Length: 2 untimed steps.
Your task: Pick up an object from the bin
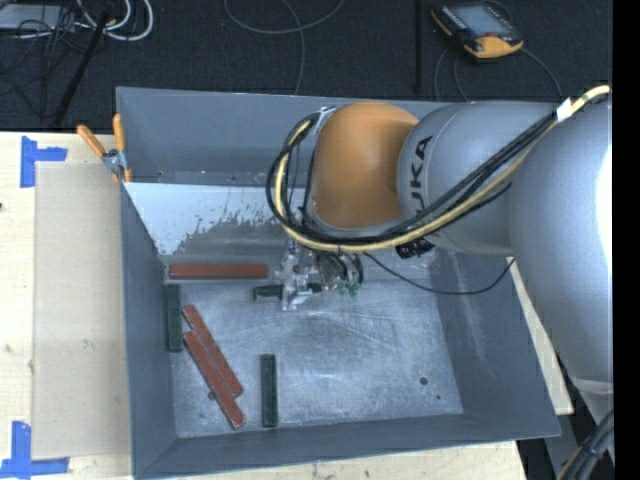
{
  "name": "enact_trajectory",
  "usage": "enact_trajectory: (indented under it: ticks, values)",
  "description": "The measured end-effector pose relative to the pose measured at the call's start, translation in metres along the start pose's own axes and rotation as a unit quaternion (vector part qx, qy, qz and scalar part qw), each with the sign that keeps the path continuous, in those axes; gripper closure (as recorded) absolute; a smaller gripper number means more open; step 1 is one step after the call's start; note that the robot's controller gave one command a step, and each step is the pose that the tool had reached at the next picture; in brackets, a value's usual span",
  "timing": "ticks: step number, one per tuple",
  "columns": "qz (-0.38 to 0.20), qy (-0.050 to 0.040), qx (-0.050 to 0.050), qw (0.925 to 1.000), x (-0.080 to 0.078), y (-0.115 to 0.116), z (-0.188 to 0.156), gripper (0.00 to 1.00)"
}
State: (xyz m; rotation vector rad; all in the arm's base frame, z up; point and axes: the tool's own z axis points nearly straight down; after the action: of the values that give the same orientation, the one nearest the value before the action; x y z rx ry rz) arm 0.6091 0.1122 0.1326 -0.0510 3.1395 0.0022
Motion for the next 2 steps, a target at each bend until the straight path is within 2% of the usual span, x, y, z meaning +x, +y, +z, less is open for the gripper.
enact_trajectory:
  ticks: [2]
  values:
    - [0.0,-0.0013,0.0,1.0,-0.0007,0.0,-0.0157,1.0]
